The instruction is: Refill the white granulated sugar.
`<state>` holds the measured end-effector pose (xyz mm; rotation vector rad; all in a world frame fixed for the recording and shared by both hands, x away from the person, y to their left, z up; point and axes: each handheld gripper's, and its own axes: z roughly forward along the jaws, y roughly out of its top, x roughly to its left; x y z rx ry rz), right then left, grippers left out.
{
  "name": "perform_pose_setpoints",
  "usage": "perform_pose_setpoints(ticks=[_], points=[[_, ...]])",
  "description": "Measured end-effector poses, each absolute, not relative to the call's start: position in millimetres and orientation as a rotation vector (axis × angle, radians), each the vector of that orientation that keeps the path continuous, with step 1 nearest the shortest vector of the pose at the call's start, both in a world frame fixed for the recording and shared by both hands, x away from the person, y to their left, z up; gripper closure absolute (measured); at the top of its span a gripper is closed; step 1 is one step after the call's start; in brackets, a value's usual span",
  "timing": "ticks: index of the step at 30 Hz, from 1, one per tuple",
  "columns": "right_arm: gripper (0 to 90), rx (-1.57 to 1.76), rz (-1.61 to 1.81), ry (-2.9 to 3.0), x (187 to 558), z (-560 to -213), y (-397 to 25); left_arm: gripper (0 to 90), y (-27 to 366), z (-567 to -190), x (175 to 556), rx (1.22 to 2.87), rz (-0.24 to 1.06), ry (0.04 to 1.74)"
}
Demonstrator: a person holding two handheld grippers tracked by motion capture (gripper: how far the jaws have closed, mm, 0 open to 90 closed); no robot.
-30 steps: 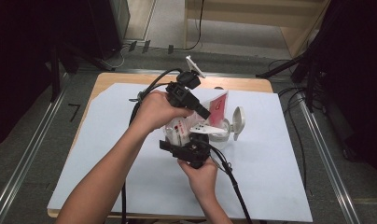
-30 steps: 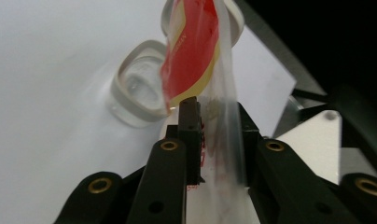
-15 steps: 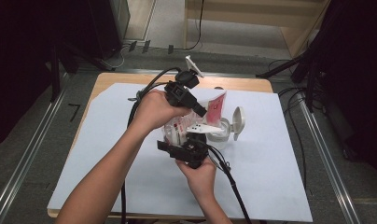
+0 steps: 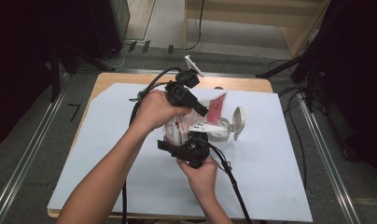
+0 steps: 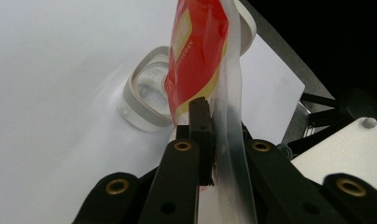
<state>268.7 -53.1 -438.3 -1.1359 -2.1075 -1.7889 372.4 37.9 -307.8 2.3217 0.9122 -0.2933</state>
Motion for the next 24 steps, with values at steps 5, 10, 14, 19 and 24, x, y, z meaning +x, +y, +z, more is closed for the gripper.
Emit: perform_pose_setpoints(ticks=[5,10,14,19,24], points=[[62.2,-1.141,-1.788,-2.13,267.5,-438.0,-52.7,87.9,37.3,-306.6,372.3,2.347,-0.291,0.899],[62.9,-1.143,-1.805,-2.096,266.5,-436.3,-53.7,87.4,35.4,-306.3,371.2,2.334,-0.283,0.901],[63.0,-1.137,-1.805,-2.073,268.4,-435.3,-54.5,87.3,34.0,-306.9,371.3,2.314,-0.277,0.913],[62.0,-1.136,-1.797,-2.081,268.6,-433.6,-53.9,87.2,34.6,-305.7,371.7,2.326,-0.282,0.913],[61.0,-1.13,-1.803,-2.132,263.9,-431.5,-50.3,86.3,37.3,-303.5,368.9,2.335,-0.259,0.915]])
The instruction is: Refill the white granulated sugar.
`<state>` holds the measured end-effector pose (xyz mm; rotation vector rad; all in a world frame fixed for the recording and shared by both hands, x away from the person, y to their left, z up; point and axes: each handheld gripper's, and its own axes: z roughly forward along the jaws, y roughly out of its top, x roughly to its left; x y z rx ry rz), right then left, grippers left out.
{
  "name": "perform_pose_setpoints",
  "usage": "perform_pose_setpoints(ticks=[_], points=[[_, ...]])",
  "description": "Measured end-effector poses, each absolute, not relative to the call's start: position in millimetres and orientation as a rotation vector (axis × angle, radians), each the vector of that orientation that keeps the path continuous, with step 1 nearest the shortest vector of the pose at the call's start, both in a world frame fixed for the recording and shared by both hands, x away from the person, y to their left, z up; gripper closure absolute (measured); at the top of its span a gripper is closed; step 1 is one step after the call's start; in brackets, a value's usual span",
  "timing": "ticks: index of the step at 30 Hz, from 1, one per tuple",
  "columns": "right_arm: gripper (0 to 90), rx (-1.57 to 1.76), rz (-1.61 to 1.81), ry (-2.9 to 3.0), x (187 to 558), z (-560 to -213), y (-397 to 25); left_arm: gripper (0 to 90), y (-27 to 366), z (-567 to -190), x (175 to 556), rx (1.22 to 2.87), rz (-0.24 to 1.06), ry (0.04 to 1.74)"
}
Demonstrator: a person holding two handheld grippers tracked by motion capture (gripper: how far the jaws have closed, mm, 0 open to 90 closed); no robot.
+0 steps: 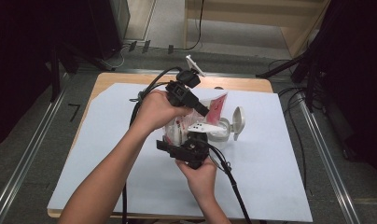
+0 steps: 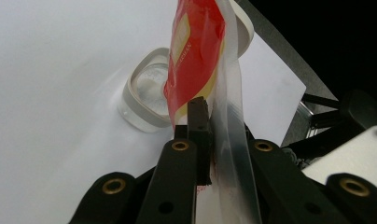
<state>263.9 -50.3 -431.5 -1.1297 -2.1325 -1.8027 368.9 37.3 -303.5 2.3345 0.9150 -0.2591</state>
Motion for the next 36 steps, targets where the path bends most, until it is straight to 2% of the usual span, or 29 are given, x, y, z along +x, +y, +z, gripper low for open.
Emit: perform_pose_setpoints(ticks=[36], points=[[62.0,-1.129,-1.803,-2.305,251,-429,-47,85.3,32,-303,365,2.345,-0.28,0.905]])
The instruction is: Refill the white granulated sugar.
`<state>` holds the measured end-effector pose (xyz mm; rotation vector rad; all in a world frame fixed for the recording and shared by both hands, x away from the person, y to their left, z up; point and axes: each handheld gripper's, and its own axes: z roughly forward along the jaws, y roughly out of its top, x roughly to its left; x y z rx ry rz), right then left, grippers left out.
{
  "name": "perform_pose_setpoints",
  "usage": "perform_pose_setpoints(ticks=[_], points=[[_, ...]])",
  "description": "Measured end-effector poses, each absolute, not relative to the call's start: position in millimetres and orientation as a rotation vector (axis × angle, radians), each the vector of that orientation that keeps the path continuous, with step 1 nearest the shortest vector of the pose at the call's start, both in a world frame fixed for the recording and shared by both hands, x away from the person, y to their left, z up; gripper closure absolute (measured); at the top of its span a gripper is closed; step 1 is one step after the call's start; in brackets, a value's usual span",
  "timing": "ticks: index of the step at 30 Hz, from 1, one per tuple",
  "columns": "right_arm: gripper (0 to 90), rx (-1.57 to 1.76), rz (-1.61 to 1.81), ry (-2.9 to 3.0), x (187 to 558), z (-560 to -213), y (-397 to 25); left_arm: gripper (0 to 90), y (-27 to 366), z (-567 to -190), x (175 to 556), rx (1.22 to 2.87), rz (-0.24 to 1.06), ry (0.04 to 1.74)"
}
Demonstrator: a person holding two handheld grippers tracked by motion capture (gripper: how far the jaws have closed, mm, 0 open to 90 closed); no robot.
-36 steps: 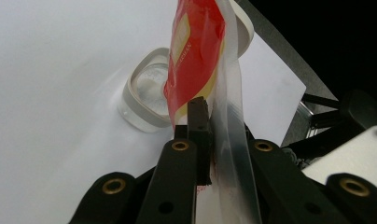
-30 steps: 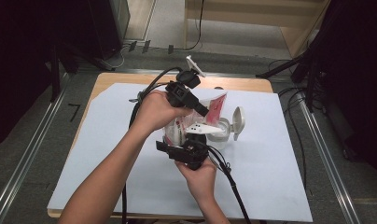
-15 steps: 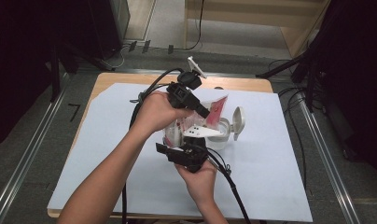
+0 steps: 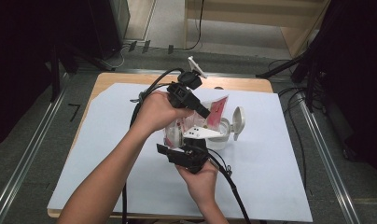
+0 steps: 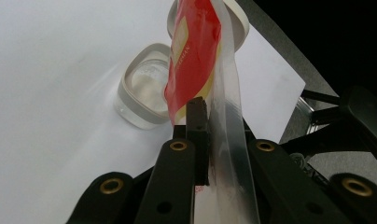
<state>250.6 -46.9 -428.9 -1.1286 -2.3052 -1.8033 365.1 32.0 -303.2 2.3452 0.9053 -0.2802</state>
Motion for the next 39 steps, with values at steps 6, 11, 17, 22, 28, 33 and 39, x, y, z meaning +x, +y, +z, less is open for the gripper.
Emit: perform_pose_setpoints(ticks=[6,11,17,22,28,33,39], points=[[61.8,-1.125,-1.799,-2.323,249.9,-428.7,-47.8,85.3,30.3,-303.5,364.4,2.35,-0.286,0.901],[62.1,-1.135,-1.803,-2.324,248.8,-428.7,-48.0,85.0,29.5,-303.7,365.2,2.345,-0.292,0.904],[62.1,-1.133,-1.808,-2.319,248.5,-429.1,-47.6,85.1,30.1,-303.4,364.8,2.36,-0.294,0.902],[62.0,-1.121,-1.799,-2.308,248.5,-428.5,-45.9,85.0,31.2,-303.1,364.5,2.362,-0.288,0.92],[60.6,-1.11,-1.797,-2.312,247.7,-426.1,-45.1,84.4,31.6,-300.4,362.7,2.365,-0.281,0.924],[62.6,-1.114,-1.78,-2.321,247.4,-423.9,-42.0,84.7,33.0,-300.2,363.4,2.367,-0.289,0.937],[62.6,-1.117,-1.761,-2.317,249.5,-422.2,-42.4,84.6,31.8,-300.4,365.3,2.351,-0.289,0.95]])
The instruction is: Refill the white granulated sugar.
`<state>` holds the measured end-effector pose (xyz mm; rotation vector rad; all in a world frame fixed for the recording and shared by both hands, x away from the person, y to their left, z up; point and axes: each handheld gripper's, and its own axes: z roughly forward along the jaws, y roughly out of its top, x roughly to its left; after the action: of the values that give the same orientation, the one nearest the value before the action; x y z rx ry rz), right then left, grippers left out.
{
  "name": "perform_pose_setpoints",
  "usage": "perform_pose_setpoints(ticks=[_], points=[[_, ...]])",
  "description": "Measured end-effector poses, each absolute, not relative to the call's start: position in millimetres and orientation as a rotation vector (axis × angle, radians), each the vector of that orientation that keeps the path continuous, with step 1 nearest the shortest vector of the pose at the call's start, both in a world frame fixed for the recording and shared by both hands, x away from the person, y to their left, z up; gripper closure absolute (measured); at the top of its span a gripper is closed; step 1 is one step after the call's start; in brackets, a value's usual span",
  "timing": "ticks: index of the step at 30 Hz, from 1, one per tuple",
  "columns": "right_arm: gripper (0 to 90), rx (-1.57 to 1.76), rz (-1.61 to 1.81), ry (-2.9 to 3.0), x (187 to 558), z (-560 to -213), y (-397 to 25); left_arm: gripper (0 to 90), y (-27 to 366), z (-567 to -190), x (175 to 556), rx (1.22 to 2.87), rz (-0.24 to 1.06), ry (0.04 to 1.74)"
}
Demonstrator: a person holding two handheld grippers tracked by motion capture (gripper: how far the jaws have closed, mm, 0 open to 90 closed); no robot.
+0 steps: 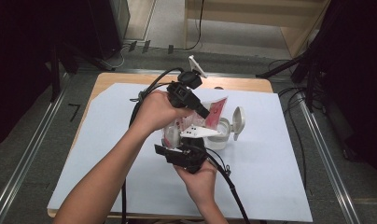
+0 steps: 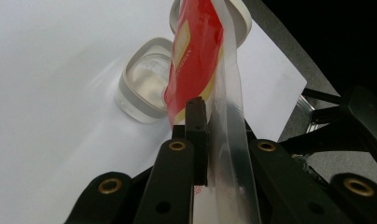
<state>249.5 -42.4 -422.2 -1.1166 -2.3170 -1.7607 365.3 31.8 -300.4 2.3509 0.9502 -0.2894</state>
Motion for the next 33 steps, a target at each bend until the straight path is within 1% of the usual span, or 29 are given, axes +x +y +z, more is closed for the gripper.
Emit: perform_pose_setpoints(ticks=[8,19,33], points=[[62.7,-1.117,-1.748,-2.32,250.8,-422.5,-40.8,84.6,32.3,-301.8,369.0,2.38,-0.299,0.952],[62.8,-1.12,-1.742,-2.326,251.2,-421.2,-41.9,84.8,31.2,-300.9,370.6,2.376,-0.314,0.954],[62.8,-1.129,-1.751,-2.317,255.1,-419.8,-43.5,85.0,25.4,-298.7,374.0,2.395,-0.293,0.942]])
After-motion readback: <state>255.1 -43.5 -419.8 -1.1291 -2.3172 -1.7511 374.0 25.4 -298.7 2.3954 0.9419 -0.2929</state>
